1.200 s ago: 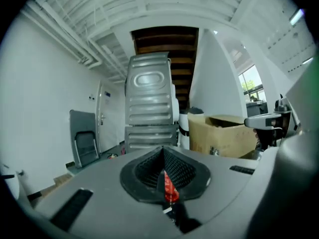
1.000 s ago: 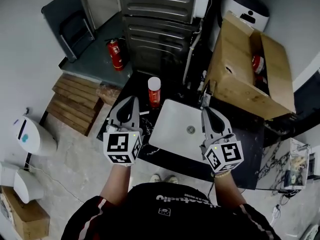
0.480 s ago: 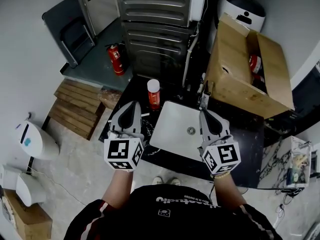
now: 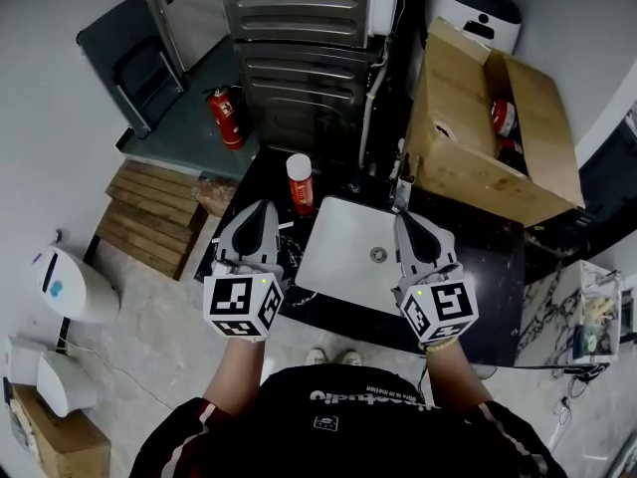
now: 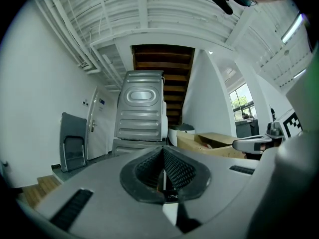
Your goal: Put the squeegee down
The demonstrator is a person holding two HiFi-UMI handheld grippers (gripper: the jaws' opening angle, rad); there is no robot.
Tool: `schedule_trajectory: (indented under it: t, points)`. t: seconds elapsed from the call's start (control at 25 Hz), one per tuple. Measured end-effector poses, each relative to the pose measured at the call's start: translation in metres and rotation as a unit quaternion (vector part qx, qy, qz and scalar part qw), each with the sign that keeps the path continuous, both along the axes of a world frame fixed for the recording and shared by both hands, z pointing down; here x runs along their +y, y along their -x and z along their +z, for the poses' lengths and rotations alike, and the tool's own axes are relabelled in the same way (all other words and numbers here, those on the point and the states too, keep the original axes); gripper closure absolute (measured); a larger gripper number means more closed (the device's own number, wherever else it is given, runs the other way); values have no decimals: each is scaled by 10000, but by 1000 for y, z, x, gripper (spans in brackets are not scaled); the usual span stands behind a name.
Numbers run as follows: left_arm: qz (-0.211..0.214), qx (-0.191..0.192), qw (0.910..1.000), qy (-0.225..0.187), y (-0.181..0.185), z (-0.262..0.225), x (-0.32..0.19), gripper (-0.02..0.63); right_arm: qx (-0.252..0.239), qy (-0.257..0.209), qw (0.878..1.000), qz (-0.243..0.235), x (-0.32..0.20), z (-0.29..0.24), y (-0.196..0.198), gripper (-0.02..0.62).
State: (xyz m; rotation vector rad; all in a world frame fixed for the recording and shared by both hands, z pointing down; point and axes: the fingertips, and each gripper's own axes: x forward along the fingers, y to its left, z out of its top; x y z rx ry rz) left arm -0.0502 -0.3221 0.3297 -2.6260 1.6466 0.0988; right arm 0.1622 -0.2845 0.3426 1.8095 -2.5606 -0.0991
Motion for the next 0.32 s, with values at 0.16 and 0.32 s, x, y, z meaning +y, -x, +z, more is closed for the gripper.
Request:
schedule_trajectory:
  t: [0.16, 0.32]
  points:
    - [64, 68, 9999, 37, -5, 1, -1, 594, 8, -19, 10000, 15, 2, -2, -3, 557]
    - [134, 294, 9994, 146, -8, 2, -4, 594, -21, -19, 10000, 42, 2, -1, -6, 557]
